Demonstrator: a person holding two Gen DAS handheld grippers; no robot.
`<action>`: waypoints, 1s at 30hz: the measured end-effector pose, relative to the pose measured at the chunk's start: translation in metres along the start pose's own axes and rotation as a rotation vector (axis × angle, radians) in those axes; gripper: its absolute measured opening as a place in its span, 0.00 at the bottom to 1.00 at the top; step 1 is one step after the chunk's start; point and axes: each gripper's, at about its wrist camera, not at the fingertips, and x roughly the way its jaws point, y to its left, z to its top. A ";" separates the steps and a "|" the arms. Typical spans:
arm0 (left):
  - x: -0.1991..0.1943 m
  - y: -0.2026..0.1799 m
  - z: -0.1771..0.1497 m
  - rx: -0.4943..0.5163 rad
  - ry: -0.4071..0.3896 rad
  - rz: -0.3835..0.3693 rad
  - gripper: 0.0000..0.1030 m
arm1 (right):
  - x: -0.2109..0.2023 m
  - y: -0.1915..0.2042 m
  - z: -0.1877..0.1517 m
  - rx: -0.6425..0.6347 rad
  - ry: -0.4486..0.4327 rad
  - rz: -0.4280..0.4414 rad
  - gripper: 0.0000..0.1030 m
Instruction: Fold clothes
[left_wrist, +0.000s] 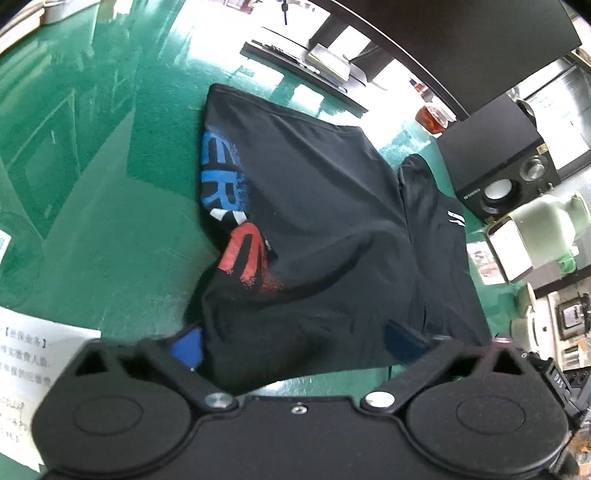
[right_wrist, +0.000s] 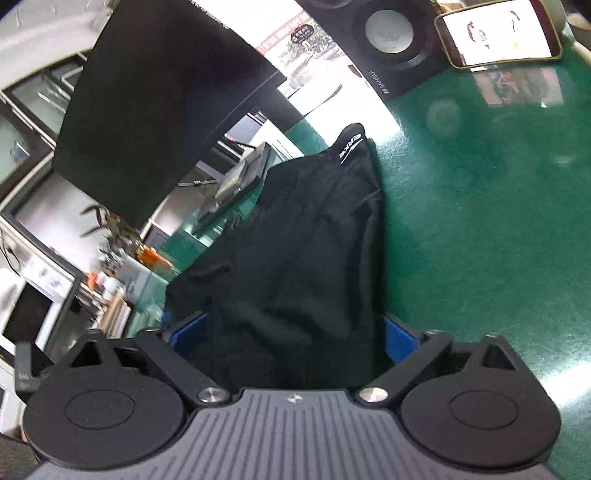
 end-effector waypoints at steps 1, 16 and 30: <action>0.002 -0.001 0.001 0.009 0.016 0.013 0.20 | 0.001 0.001 0.000 -0.007 0.005 -0.011 0.65; -0.019 0.011 0.009 -0.040 -0.049 0.047 0.08 | 0.000 -0.001 -0.007 -0.026 0.026 -0.121 0.16; -0.021 0.020 0.014 -0.092 -0.024 0.055 0.08 | -0.004 -0.009 -0.006 0.125 0.160 0.033 0.36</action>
